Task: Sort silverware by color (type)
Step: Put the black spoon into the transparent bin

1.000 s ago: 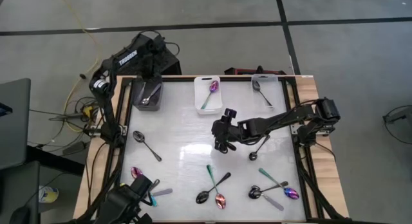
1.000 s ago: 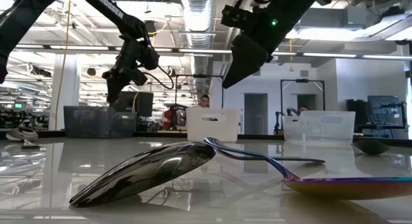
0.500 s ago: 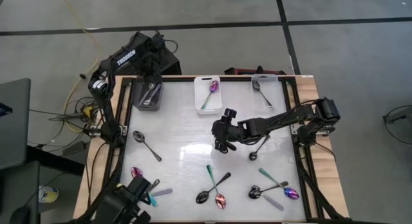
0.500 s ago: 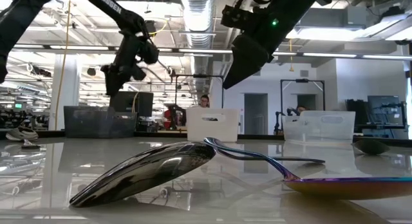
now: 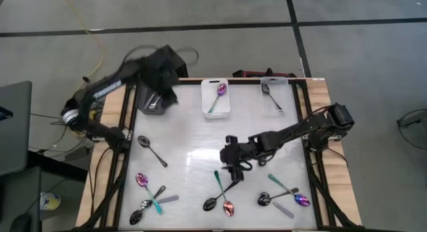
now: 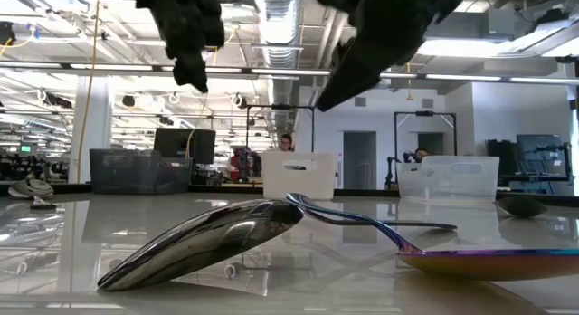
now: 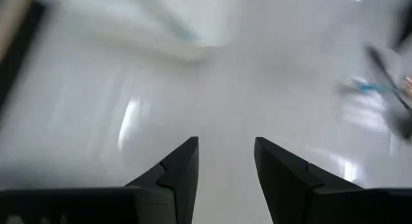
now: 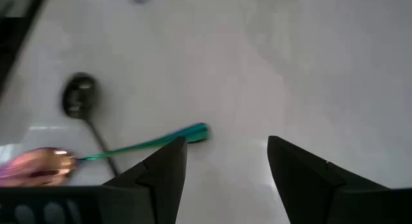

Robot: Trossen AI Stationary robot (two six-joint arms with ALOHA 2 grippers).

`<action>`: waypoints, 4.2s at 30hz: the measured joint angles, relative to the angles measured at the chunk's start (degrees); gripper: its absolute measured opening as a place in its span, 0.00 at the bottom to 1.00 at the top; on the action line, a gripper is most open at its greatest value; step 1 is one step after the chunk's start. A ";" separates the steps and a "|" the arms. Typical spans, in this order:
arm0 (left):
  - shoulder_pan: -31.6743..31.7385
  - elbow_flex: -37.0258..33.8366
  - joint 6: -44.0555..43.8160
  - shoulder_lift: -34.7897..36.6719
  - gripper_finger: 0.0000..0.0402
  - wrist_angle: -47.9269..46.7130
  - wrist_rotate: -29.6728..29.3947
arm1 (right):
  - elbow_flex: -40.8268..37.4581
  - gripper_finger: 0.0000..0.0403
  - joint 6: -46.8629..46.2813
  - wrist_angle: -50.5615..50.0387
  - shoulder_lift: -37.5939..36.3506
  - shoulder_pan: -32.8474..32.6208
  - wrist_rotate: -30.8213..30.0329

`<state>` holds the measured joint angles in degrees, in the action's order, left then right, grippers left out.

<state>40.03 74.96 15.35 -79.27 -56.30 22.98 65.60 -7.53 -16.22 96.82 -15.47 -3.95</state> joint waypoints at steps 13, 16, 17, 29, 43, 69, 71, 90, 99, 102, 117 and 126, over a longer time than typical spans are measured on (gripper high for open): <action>-36.07 -36.98 -7.88 21.40 0.33 44.24 -2.17 | -0.02 0.59 34.16 4.22 0.04 -7.95 2.34; -41.24 -40.48 -8.31 21.93 0.33 50.21 -5.42 | -0.01 0.59 37.78 7.22 0.04 -8.28 0.99; -42.57 -40.90 -8.16 21.97 0.33 50.62 -7.03 | -0.01 0.59 37.96 7.97 0.04 -8.25 0.97; -46.07 -41.07 -11.51 21.95 0.33 47.00 -12.52 | 1.41 0.59 42.06 15.56 10.26 -8.78 0.96; -46.05 -39.52 -21.38 21.04 0.33 20.06 -15.35 | 3.07 0.59 42.93 14.86 11.23 -9.79 -2.20; -45.97 -20.59 -6.77 -7.09 0.33 0.93 -18.27 | 4.09 0.59 23.67 0.31 11.13 -13.49 -0.35; -45.99 -20.59 -6.51 -7.18 0.33 0.88 -18.27 | 4.22 0.59 19.21 -4.09 10.89 -14.29 -0.74; -45.92 -20.59 0.50 -6.81 0.33 5.86 -18.51 | 10.10 0.52 -31.94 -39.33 6.08 -32.21 4.35; -45.92 -20.59 -1.01 -6.81 0.33 7.64 -18.51 | 3.74 0.47 -34.56 -39.24 6.15 -35.95 4.07; -45.92 -20.59 -1.49 -6.81 0.33 7.99 -18.50 | 2.58 0.45 -33.89 -39.07 6.17 -35.94 4.07; -45.92 -20.59 -2.58 -6.81 0.33 9.58 -18.46 | -4.14 0.43 -31.30 -31.55 6.09 -35.79 4.70; -45.92 -20.59 -3.68 -6.83 0.33 10.79 -18.46 | -4.90 0.31 -25.75 -30.01 5.95 -33.57 4.32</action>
<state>-5.89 54.37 11.68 -86.11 -45.51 4.51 60.71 -33.28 -46.23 102.76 -49.04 0.36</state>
